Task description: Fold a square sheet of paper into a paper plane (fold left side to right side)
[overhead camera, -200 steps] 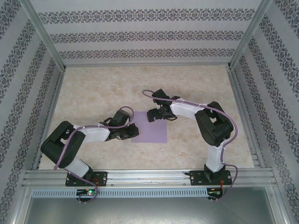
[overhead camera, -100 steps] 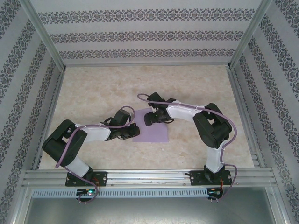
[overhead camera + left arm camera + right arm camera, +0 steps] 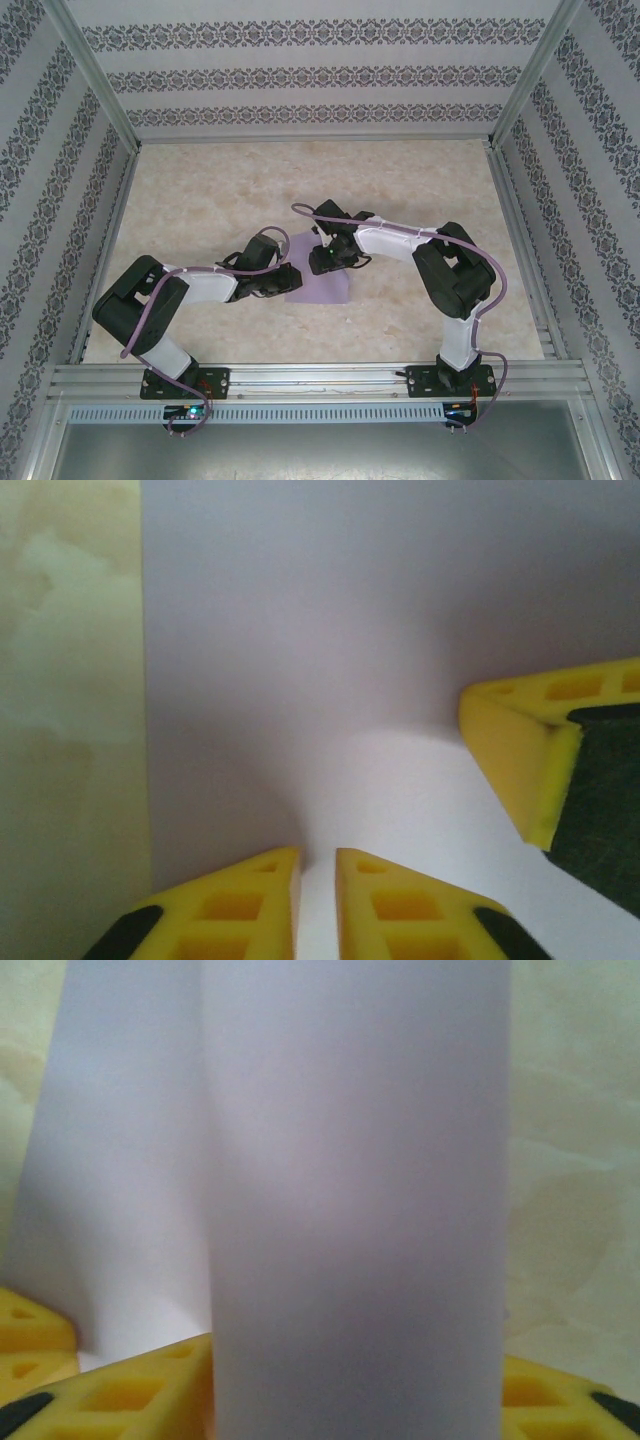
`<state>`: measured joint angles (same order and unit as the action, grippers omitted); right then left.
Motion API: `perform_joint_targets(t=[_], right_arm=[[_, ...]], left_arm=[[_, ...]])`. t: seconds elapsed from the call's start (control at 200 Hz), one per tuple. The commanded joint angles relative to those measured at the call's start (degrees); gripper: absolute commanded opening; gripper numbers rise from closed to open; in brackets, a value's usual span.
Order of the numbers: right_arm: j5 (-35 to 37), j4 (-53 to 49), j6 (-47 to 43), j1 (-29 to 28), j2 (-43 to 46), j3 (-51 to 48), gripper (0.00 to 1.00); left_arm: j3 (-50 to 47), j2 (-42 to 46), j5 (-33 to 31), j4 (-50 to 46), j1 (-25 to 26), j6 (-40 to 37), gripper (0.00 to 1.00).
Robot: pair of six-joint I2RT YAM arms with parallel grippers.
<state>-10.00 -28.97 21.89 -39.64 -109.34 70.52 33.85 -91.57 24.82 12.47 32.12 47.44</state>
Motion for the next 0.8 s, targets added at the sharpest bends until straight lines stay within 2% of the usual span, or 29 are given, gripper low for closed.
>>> perform_joint_targets(t=[0.0, 0.115, 0.355, 0.53, 0.655, 0.794], right_arm=[[-4.1, -0.3, -0.2, 0.4, 2.7, -0.1, 0.45], [-9.3, 2.4, 0.0, 2.0, 4.8, -2.7, 0.38], [-20.9, 9.0, -1.4, 6.5, 11.3, -8.6, 0.36], [-30.1, 12.9, -2.1, 10.8, 18.3, -13.1, 0.35], [-39.3, 17.3, -0.9, 15.2, 24.4, -16.6, 0.34], [-48.6, 19.9, 0.0, 18.5, 30.6, -18.2, 0.32]], left_arm=[[-0.9, 2.7, 0.3, 2.2, -0.8, 0.0, 0.23], [-1.5, 7.6, 0.4, 0.3, -2.5, -1.3, 0.34], [-2.3, 22.3, 1.6, -8.4, -8.5, -9.3, 0.52], [-5.2, 34.0, 10.5, -6.5, -13.9, -13.4, 0.63], [-7.6, 42.4, 15.5, -1.7, -14.4, -14.1, 0.76], [-7.2, 47.0, 21.6, 3.8, -14.5, -13.2, 0.84]])
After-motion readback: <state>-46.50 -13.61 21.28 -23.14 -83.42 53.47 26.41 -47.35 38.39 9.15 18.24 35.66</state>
